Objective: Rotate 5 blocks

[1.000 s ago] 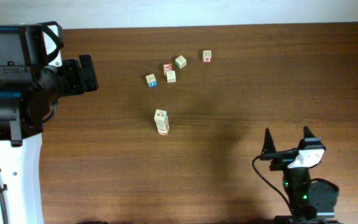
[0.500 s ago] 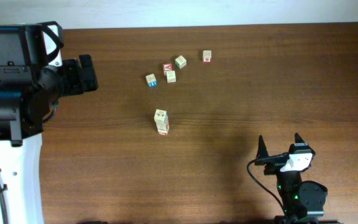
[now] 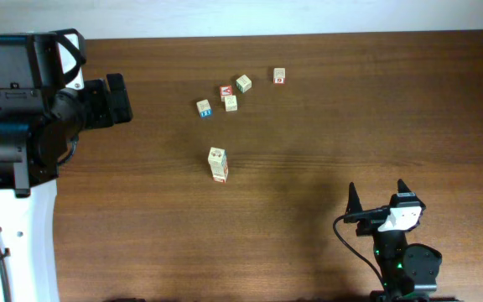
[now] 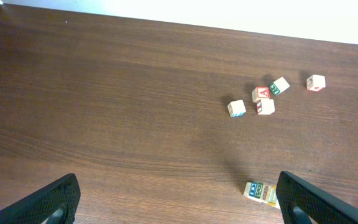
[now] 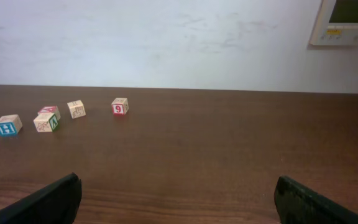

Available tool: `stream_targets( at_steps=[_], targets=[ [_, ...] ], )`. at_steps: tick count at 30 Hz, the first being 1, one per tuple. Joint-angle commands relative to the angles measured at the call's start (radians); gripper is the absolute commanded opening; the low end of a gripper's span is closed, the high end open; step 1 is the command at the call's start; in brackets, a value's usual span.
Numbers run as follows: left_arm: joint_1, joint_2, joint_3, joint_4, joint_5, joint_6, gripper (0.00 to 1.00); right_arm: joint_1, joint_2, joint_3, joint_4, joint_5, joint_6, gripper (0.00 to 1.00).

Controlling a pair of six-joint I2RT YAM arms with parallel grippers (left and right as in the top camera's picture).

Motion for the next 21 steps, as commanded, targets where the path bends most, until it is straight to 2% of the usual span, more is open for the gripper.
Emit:
stream_targets(
  at_steps=[1,18,21],
  targets=[
    [0.003,0.003,0.006,0.002,-0.008,-0.006,0.99,-0.007,-0.01,-0.007,-0.003,0.006,-0.003,0.99],
    [0.003,0.003,0.006,-0.006,-0.008,-0.006,0.99,-0.007,-0.01,-0.007,-0.003,0.006,-0.003,0.98],
    [0.019,-0.008,0.002,-0.026,-0.077,0.003,0.99,-0.007,-0.01,-0.007,-0.003,0.006,-0.003,0.99]
  ],
)
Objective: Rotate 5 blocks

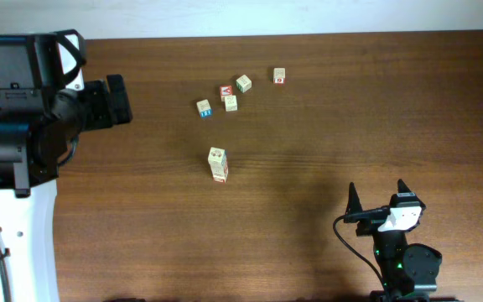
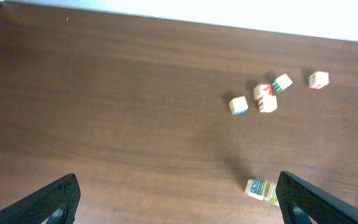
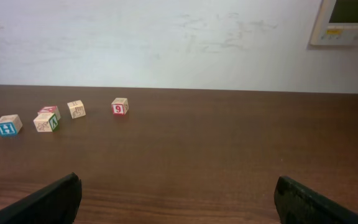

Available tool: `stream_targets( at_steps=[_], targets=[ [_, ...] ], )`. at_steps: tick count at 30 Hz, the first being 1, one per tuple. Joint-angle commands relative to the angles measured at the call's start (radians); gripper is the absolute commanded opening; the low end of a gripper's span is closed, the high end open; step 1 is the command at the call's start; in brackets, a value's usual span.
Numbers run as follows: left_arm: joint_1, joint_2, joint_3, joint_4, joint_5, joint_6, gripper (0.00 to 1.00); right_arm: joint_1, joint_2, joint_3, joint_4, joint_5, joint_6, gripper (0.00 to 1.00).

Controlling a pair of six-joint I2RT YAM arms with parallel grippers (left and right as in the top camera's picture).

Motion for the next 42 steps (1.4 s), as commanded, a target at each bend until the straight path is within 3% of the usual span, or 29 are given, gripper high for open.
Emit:
stream_targets(
  at_steps=[1,5,13,19,30,33,42],
  targets=[
    [0.027,-0.02,-0.009,0.002,-0.081,0.003,0.99,-0.007,-0.01,-0.007,-0.003,0.005,-0.004,0.98],
    [0.04,-0.111,-0.162,0.159,-0.08,0.075,0.99,-0.007,-0.01,-0.007,-0.003,0.005,-0.004,0.98],
    [0.04,-0.549,-0.934,0.81,-0.027,0.223,0.99,-0.007,-0.01,-0.007,-0.003,0.005,-0.004,0.99],
    [0.074,-0.861,-1.39,1.085,-0.024,0.257,0.99,-0.007,-0.01,-0.007,-0.003,0.005,-0.004,0.98],
    [0.076,-1.244,-1.844,1.364,-0.013,0.264,0.99,-0.007,-0.01,-0.007,-0.003,0.005,-0.004,0.99],
    [0.076,-1.35,-1.925,1.379,0.103,0.388,0.99,-0.007,-0.01,-0.007,-0.003,0.005,-0.004,0.98],
    [0.079,-1.448,-1.97,1.353,0.123,0.46,0.99,-0.007,-0.01,-0.007,-0.003,0.005,-0.004,0.98]
  ],
)
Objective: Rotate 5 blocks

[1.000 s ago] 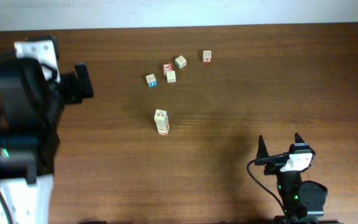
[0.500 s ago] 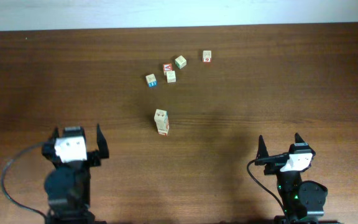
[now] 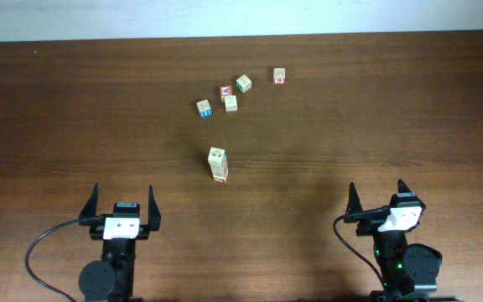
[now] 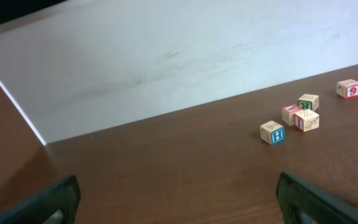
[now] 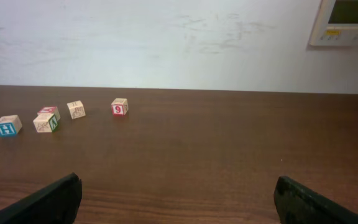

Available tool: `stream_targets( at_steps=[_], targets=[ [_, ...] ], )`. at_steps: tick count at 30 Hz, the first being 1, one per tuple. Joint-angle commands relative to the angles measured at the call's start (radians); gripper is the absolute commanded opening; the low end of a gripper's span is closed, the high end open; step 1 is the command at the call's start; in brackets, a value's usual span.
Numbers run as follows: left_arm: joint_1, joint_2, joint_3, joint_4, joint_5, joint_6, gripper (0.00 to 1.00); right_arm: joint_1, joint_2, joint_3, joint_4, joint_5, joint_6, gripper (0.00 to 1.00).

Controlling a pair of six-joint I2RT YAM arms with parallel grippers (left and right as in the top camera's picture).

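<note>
Five small lettered blocks lie loose at the far middle of the table: a blue one (image 3: 204, 107), a red one (image 3: 225, 91), a plain one (image 3: 231, 102), a green one (image 3: 243, 83) and a red "9" block (image 3: 279, 76). A short stack of blocks (image 3: 217, 164) stands in the middle. My left gripper (image 3: 122, 205) rests open at the near left edge, well short of them. My right gripper (image 3: 378, 195) rests open at the near right. The left wrist view shows the blue block (image 4: 272, 132) and the stack. The right wrist view shows the "9" block (image 5: 120, 106).
The brown wooden table (image 3: 376, 126) runs to a white wall (image 5: 166, 43) behind the blocks. A wall panel (image 5: 347, 22) hangs at the upper right of the right wrist view.
My left arm was raised at the far left side, its camera looking down on the table. Now it sits low at the near left edge, looking level across the table. The blocks have not moved.
My left arm stood high at the left side with its gripper open over bare table, and stayed there with a slight shift of view. Now it is down at the near edge. My right arm and all the blocks kept their places throughout.
</note>
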Motion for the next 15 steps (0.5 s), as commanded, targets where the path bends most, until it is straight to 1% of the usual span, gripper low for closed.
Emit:
stream_targets(
  at_steps=[1,4,15],
  targets=[
    [0.009,-0.02,-0.01,-0.03,0.018,0.064,0.99,-0.006,-0.008,-0.007,-0.003,0.005,-0.003,0.98],
    [0.009,-0.02,-0.01,-0.1,-0.018,0.063,0.99,-0.006,-0.008,-0.007,-0.003,0.005,-0.003,0.99],
    [0.009,-0.019,-0.01,-0.098,-0.018,0.063,0.99,-0.006,-0.008,-0.007,-0.003,0.005,-0.003,0.99]
  ],
)
